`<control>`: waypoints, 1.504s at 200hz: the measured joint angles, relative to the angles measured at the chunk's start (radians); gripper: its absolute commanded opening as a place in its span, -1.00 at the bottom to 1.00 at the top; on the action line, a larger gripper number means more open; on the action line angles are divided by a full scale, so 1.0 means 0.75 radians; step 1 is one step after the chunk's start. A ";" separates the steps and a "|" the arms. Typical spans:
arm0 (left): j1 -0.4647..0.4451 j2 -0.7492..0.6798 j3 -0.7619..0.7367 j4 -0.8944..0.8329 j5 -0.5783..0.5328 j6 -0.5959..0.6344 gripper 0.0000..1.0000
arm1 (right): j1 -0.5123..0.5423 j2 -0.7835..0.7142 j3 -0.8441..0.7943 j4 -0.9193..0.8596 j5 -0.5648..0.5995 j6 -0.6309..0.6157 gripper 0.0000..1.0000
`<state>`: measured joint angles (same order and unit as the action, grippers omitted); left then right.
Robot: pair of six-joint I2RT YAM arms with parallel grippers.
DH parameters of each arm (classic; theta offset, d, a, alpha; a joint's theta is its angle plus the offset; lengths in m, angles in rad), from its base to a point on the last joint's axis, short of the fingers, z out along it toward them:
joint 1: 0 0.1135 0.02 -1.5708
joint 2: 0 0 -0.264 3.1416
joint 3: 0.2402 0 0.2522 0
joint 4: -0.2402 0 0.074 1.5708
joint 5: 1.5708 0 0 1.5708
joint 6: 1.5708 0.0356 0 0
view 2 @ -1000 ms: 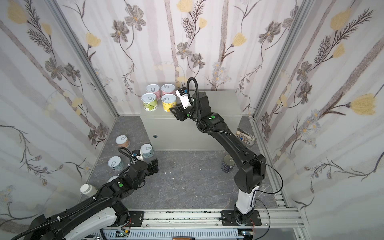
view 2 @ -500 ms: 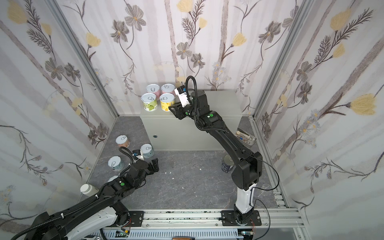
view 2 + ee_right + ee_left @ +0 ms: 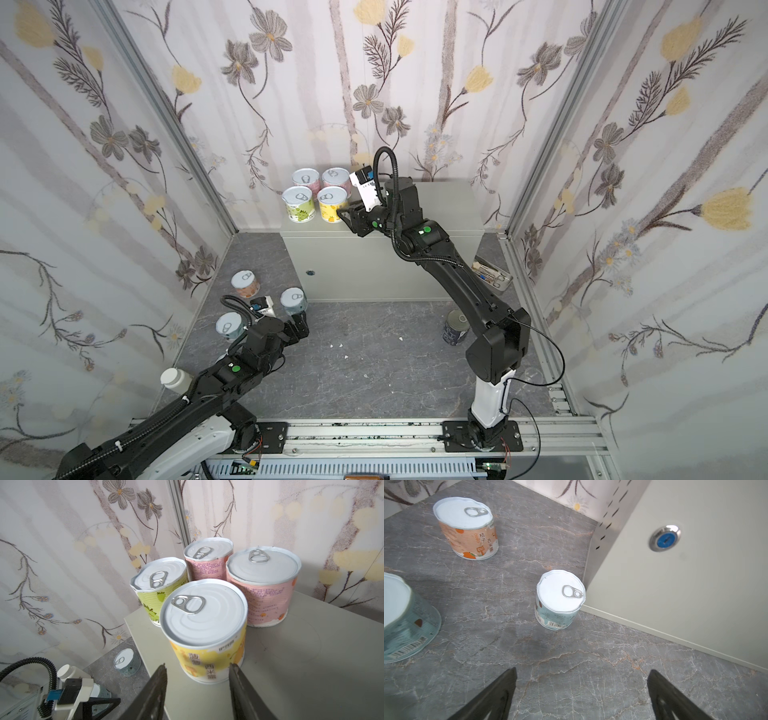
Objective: Place and organize the canned foods onto the counter
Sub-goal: 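Withdraw the left arm down toward the teal cans on the floor, then lower the left gripper over the teal can beside the cabinet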
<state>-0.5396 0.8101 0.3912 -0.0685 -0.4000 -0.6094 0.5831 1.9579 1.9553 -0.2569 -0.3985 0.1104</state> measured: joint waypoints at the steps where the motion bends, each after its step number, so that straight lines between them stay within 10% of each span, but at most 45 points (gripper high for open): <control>1: 0.003 0.000 0.001 -0.001 0.002 0.000 1.00 | 0.000 -0.006 -0.003 -0.001 0.000 -0.001 0.05; 98: 0.343 0.142 0.222 -0.125 0.179 0.037 1.00 | 0.008 -0.681 -0.728 0.296 0.012 0.054 0.81; 165: 0.531 0.381 0.415 -0.144 0.401 0.070 1.00 | 0.021 -1.036 -1.157 0.497 0.051 0.130 0.87; 301: 0.606 1.026 0.771 -0.145 0.524 0.121 1.00 | 0.094 -1.146 -1.218 0.537 0.162 0.104 0.89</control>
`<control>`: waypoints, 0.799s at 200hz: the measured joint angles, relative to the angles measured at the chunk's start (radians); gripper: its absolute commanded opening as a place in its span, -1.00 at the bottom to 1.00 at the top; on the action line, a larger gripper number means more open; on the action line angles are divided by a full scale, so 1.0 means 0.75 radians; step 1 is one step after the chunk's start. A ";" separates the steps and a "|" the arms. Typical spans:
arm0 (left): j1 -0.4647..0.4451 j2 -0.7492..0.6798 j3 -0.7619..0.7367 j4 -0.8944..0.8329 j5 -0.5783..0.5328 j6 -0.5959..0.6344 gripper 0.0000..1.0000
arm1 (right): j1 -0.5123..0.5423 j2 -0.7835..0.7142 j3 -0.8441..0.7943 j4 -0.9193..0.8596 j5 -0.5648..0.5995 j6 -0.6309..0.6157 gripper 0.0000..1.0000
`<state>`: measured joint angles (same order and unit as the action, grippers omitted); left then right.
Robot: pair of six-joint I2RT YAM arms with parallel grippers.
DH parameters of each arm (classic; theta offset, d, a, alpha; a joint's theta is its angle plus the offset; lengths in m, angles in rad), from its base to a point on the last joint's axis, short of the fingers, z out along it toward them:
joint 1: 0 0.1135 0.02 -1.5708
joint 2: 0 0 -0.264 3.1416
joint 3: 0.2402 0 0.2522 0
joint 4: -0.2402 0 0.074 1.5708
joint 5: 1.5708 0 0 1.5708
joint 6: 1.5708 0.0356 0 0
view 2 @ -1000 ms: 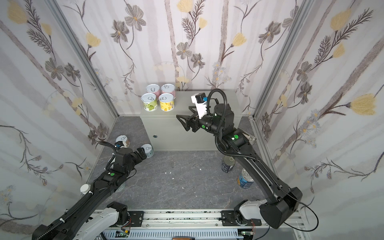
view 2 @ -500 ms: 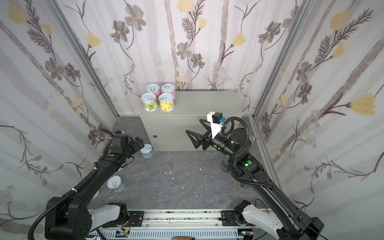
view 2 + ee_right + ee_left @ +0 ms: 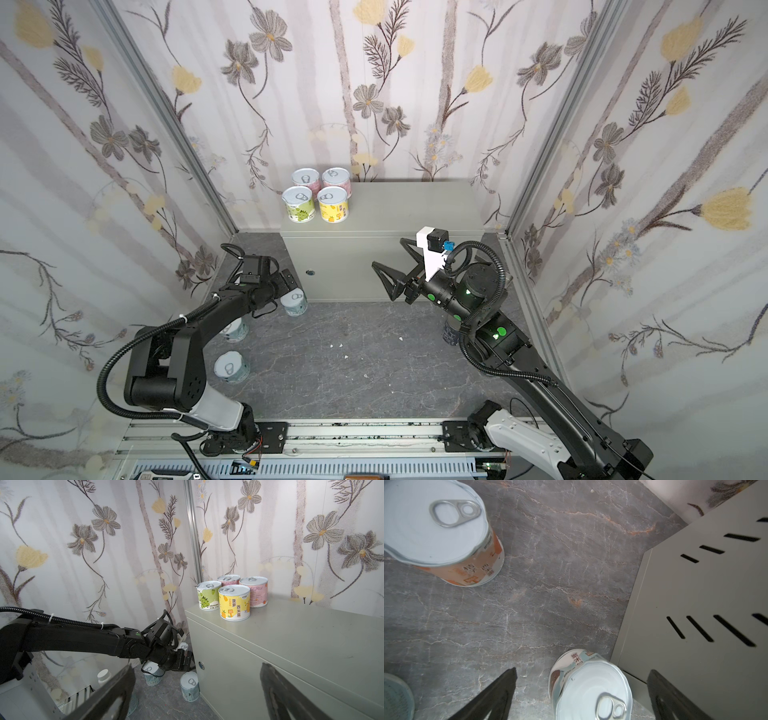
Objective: Place and organize the canned foods onto the counter
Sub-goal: 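Lower the left gripper over the teal can beside the cabinet, then close the left gripper on the teal can and lift it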
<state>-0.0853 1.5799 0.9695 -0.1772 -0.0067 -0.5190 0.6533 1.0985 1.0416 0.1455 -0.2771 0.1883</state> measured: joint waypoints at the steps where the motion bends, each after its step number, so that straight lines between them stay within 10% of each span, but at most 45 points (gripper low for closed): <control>1: 0.000 0.003 0.002 0.000 0.000 0.000 1.00 | 0.000 -0.001 0.000 0.000 0.000 0.000 0.89; 160: -0.046 0.142 -0.011 0.052 -0.025 0.004 0.91 | 0.004 0.004 -0.006 0.000 0.005 -0.010 0.86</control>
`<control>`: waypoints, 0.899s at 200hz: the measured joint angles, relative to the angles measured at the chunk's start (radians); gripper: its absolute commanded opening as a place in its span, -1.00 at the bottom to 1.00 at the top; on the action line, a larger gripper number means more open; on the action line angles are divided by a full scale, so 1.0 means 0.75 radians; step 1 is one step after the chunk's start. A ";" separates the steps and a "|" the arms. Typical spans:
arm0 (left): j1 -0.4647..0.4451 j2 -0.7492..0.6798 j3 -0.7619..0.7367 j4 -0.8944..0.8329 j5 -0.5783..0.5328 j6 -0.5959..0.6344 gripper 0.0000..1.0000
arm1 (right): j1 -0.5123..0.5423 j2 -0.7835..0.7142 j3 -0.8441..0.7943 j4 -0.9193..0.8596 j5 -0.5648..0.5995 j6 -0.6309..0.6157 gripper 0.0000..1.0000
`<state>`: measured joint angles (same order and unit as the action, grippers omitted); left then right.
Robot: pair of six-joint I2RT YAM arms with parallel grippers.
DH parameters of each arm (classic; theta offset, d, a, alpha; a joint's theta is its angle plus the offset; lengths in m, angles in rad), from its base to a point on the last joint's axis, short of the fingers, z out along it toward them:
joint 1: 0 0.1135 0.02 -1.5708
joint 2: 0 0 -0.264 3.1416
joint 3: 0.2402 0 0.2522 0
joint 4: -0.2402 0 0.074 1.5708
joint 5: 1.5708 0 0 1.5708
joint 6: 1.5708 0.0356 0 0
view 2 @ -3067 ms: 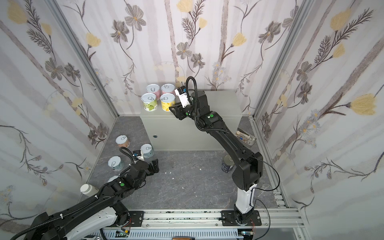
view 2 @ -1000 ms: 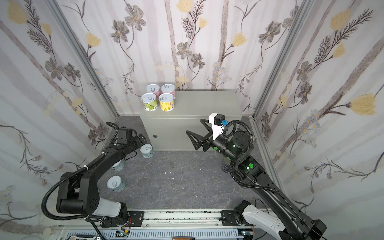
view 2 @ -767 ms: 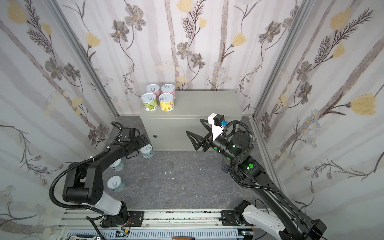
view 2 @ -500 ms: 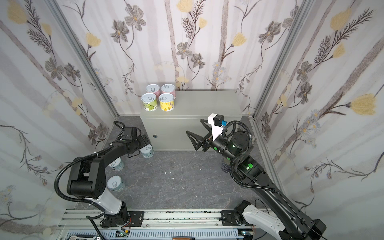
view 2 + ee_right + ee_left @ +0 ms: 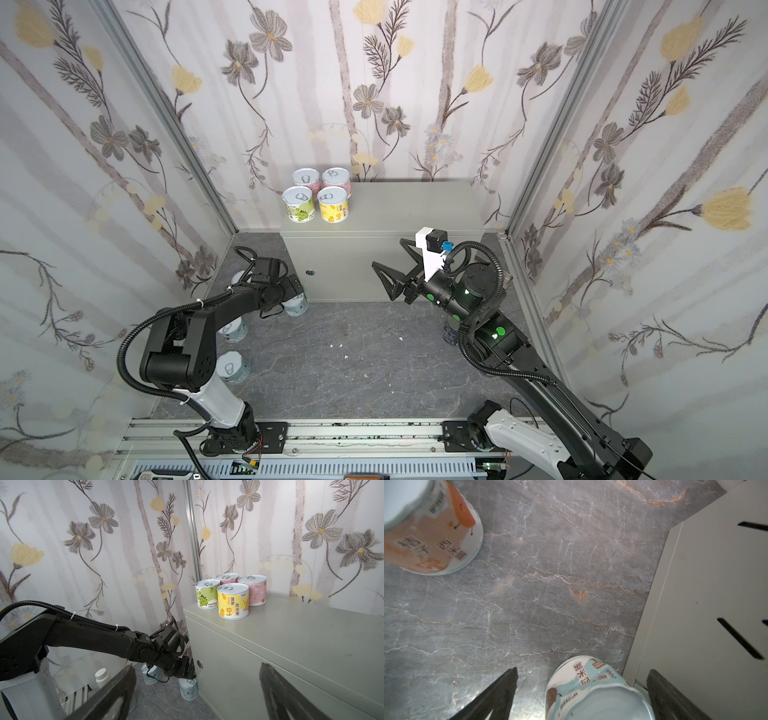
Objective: Place and organize the canned foods onto the counter
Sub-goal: 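Close the left gripper on the teal can and lift it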
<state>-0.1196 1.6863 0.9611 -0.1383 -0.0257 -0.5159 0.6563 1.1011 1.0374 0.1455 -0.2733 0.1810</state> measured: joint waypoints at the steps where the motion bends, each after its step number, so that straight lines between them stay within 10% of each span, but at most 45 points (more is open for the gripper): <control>1: -0.001 -0.002 -0.003 0.001 0.000 0.000 0.91 | 0.000 -0.001 0.000 0.000 0.000 0.000 0.86; 180: -0.162 -0.331 -0.395 0.011 -0.160 -0.019 0.86 | 0.027 -0.001 -0.002 0.001 -0.001 0.001 0.85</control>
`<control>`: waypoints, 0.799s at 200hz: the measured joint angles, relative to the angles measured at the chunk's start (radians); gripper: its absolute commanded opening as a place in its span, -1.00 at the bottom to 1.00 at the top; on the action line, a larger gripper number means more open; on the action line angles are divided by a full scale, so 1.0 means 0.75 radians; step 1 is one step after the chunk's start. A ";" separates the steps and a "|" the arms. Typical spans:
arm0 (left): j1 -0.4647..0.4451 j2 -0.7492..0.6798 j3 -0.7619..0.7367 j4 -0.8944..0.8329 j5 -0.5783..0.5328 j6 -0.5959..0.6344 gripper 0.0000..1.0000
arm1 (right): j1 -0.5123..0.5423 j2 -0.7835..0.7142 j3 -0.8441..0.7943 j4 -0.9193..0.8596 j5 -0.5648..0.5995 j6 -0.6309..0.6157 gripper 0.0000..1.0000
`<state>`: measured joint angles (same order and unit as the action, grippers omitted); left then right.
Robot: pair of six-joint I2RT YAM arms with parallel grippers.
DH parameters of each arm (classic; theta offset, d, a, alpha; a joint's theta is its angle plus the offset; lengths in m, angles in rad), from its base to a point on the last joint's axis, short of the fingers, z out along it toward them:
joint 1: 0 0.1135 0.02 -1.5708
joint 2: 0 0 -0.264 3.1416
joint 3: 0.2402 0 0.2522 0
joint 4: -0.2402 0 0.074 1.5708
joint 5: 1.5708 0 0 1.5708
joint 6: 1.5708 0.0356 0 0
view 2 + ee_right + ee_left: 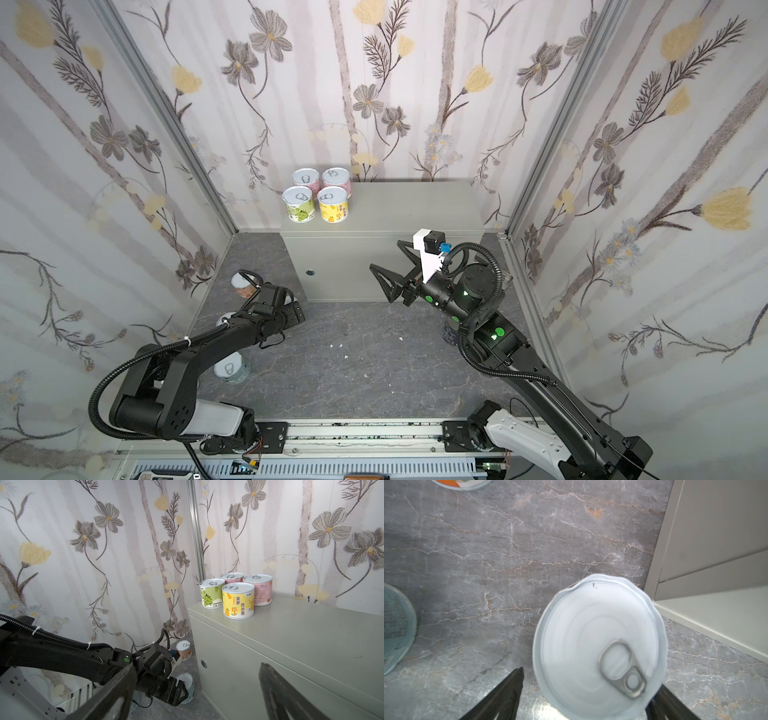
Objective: Place and organize the canned foods onto the counter
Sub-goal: 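Close the left gripper on the teal can and lift it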
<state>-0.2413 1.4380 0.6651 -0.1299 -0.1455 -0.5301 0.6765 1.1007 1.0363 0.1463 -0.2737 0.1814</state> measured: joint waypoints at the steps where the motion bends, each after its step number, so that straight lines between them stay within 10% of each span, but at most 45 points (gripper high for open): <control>1: 0.000 0.003 0.002 0.000 -0.002 0.000 0.86 | 0.001 0.000 0.000 0.000 0.000 0.000 0.85; 160: 0.033 0.279 0.213 0.025 -0.075 0.078 0.75 | 0.010 0.044 0.000 -0.001 0.016 -0.011 0.85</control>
<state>-0.2169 1.6470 0.8246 -0.1112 -0.2020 -0.4713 0.6842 1.1336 1.0363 0.1459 -0.2619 0.1730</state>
